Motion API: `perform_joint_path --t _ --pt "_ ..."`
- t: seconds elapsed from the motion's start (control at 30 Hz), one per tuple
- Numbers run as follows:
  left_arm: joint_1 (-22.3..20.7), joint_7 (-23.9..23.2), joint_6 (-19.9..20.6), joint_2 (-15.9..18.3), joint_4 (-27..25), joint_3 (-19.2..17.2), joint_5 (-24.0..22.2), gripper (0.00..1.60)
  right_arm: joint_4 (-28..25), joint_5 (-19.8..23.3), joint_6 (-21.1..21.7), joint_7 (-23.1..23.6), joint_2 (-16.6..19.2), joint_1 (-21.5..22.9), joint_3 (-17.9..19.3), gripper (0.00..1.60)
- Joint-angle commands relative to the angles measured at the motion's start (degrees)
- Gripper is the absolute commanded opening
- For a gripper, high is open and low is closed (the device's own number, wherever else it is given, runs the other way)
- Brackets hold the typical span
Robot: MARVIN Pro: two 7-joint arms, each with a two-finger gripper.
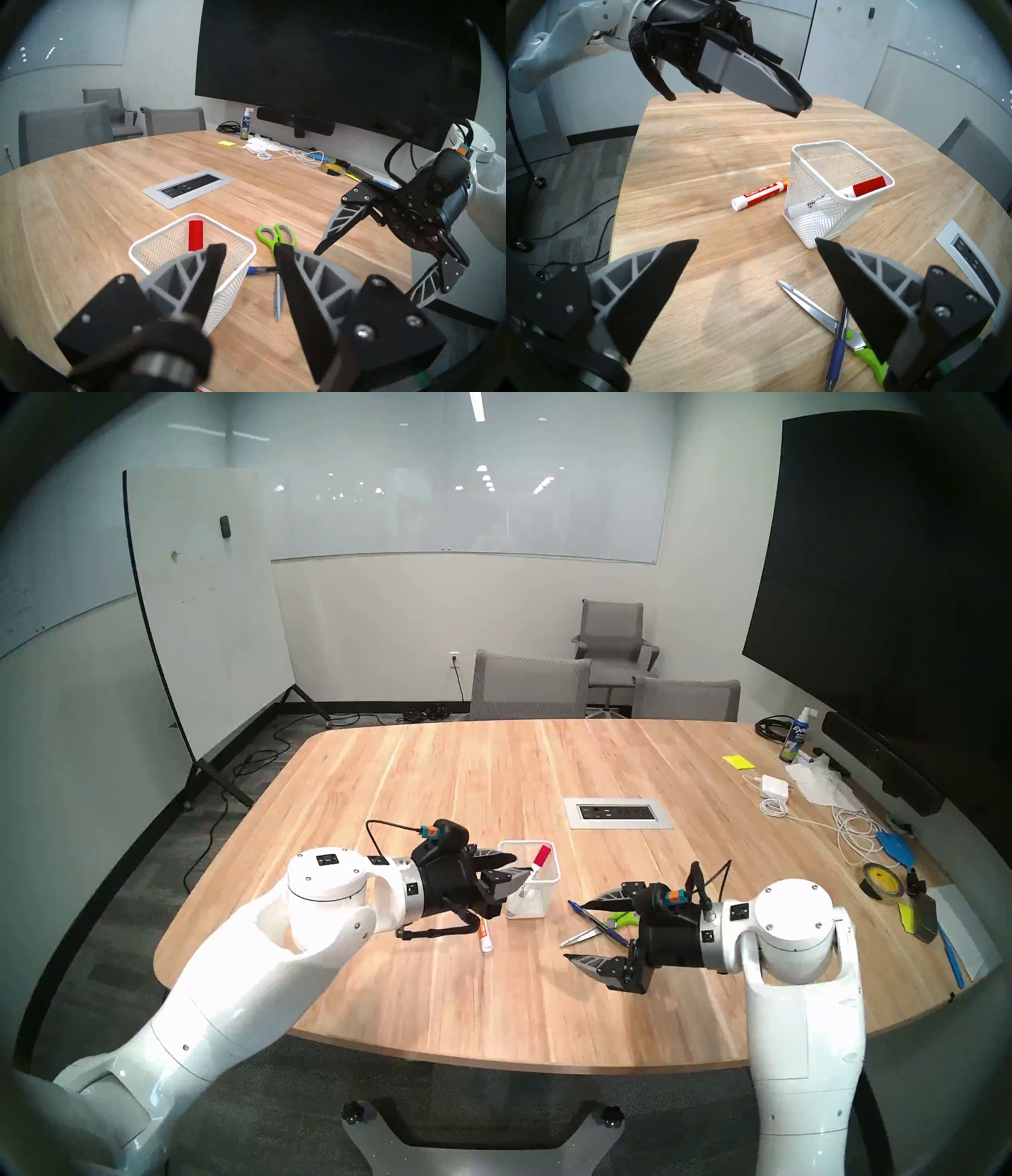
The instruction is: Place the pen, the marker, and the scissors into the pen holder
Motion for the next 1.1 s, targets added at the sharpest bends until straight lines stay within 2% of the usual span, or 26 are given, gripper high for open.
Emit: perform_joint_path --t 0.0,0.03,0.07,0.13,0.23,0.5,0.57,0.6,0.63,0.67,0.7,0.87,1.07 --pt "0.76 5.45 3.8 -3.65 -5.2 -0.6 -1.13 1.04 -0.75 0.25 -0.02 -0.01 0.14 0.5 0.07 1.6" --pt "0.91 6.33 4.62 -3.88 -5.57 -0.59 -1.21 1.11 -0.76 0.25 -0.01 -0.01 0.14 0.5 0.07 1.6" --pt "1.36 7.61 5.38 -4.4 -5.87 -0.77 -1.45 1.11 -0.76 0.25 -0.01 -0.01 0.14 0.5 0.07 1.6" --pt "2.05 9.36 6.44 -4.96 -6.33 -0.96 -1.71 1.08 -0.76 0.25 -0.01 -0.01 0.14 0.5 0.07 1.6" --pt "3.27 12.01 7.57 -5.95 -7.0 -1.55 -2.37 0.91 -0.77 0.25 0.0 -0.01 0.14 0.5 0.08 1.6" --pt "5.51 16.83 8.9 -7.46 -9.35 -2.36 -3.32 0.92 -0.77 0.24 -0.01 -0.01 0.13 0.5 0.08 1.6" --pt "5.6 17.12 9.02 -7.53 -9.56 -2.33 -3.43 0.95 -0.77 0.24 -0.01 -0.01 0.13 0.5 0.08 1.6" --pt "6.04 18.28 9.43 -7.97 -10.09 -2.35 -3.6 1.14 -0.77 0.24 -0.01 -0.01 0.13 0.5 0.08 1.6" --pt "6.3 18.87 9.52 -8.12 -10.37 -2.24 -3.51 1.21 -0.77 0.24 -0.01 -0.01 0.13 0.5 0.08 1.6" --pt "6.3 18.87 9.52 -8.12 -10.37 -2.24 -3.51 1.21 -0.77 0.24 -0.01 -0.01 0.13 0.5 0.08 1.6" --pt "6.82 20.41 9.92 -8.67 -10.93 -2.09 -3.43 1.31 -0.77 0.24 -0.01 -0.01 0.13 0.5 0.08 1.6" --pt "8.29 23.19 10.51 -9.56 -12.29 -2.05 -3.32 1.44 -0.77 0.23 -0.01 -0.01 0.12 0.5 0.09 1.6" --pt "10.18 26.86 10.93 -10.62 -13.77 -2.18 -3.29 1.47 -0.77 0.23 -0.01 -0.01 0.12 0.5 0.09 1.6"
